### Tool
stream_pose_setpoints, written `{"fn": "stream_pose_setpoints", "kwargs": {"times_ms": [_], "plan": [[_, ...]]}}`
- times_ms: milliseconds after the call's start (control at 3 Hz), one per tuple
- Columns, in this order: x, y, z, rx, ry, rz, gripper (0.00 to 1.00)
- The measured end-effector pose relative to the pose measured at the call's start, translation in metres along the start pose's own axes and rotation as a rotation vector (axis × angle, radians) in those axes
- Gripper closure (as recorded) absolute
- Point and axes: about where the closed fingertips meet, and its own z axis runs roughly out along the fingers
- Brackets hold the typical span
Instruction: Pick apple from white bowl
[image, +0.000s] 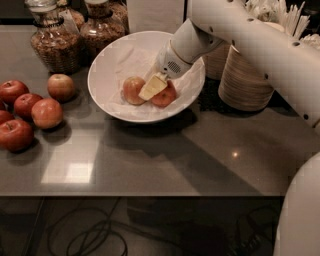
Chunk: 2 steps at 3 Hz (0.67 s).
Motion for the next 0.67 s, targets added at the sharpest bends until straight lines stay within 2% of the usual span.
{"fn": "stream_pose_setpoints", "kwargs": {"times_ms": [333, 667], "plan": [[-0.0020, 0.0012, 0.0005, -0.013, -0.009, -0.002, 1.00], [-0.0020, 0.0012, 0.0005, -0.013, -0.009, -0.002, 1.00]]}}
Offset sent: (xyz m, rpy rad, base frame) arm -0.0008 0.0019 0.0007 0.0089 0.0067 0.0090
